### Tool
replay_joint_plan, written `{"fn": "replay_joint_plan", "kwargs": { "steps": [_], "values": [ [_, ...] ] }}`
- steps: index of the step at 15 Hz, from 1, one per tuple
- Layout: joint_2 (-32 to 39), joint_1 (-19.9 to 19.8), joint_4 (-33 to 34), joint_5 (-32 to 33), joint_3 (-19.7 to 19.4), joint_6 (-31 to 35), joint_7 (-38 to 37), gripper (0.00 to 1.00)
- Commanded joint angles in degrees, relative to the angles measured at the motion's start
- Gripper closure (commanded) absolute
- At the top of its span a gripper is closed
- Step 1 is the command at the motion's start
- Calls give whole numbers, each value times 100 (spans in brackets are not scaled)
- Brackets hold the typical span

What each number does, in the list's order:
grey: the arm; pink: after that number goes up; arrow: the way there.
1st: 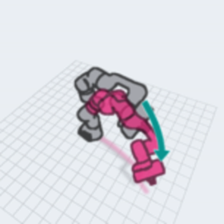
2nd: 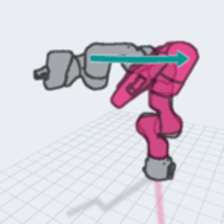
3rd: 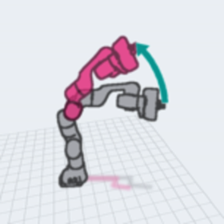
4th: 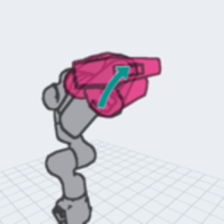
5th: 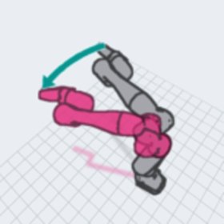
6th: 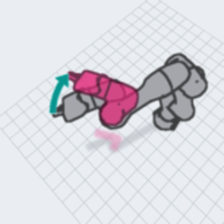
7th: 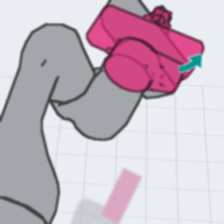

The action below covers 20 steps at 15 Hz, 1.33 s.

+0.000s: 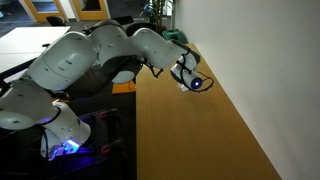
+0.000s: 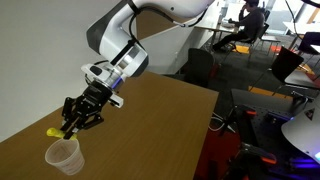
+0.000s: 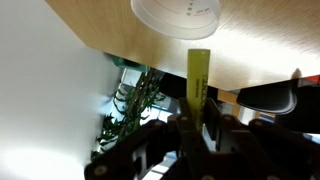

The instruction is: Put the yellow marker inside the cup

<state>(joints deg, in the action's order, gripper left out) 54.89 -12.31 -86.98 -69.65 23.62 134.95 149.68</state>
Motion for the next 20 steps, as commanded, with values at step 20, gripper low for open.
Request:
{"fn": "replay_joint_plan", "kwargs": {
  "steps": [20],
  "values": [
    [810, -95, 745, -332, 383, 141, -46, 95]
  ]
}}
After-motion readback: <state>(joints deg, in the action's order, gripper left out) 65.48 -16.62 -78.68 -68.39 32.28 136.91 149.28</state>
